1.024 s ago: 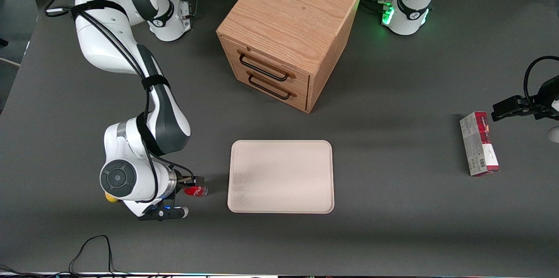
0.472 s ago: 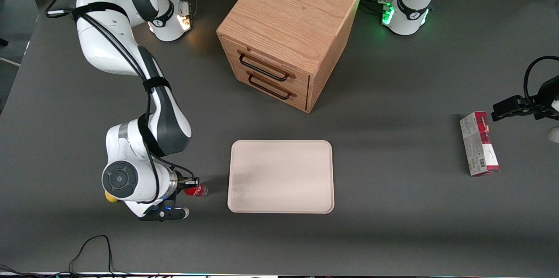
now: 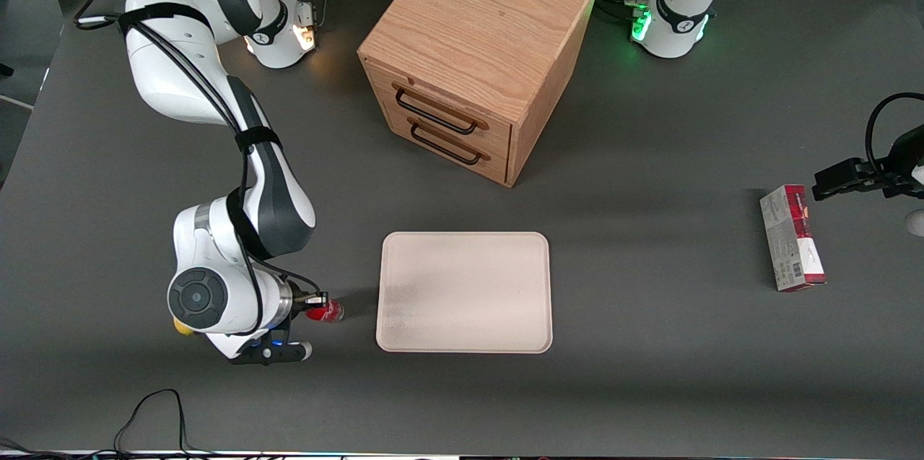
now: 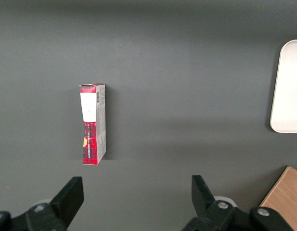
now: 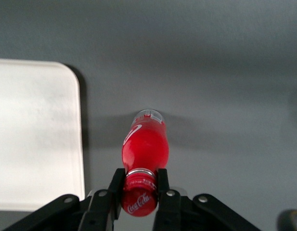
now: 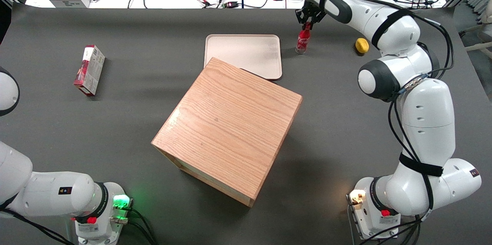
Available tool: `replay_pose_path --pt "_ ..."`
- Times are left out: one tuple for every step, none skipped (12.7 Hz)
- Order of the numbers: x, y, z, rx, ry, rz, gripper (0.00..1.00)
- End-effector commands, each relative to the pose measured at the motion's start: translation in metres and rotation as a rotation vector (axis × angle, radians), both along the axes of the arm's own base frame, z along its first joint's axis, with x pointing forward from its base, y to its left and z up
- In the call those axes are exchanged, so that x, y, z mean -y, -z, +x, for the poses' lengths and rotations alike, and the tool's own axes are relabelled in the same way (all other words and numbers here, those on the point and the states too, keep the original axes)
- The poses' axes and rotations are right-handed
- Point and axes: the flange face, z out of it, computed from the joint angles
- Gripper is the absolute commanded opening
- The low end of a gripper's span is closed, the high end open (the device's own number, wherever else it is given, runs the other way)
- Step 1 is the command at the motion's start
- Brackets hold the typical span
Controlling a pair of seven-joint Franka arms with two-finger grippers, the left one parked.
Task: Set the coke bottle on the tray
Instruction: 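Lift the bottle with the right gripper and pull it back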
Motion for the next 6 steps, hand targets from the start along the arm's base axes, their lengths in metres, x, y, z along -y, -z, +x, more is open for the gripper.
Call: replay_pose_path --pt "0.023 -0.077 -0.014 -0.023 0.017 0.003 0.0" --pt "0.033 -0.106 -0.022 -0.033 0.003 0.018 0.0" --pt "0.041 -0.134 -0.038 -0.068 -0.033 0.024 0.0" --pt "0.054 -0.163 -0.051 -0.071 -0.031 0.024 0.0" --pt "0.059 -0.18 -0.065 -0.073 -0.028 0.023 0.0" --pt "0.064 -0.196 -0.083 -0.071 -0.027 0.022 0.0"
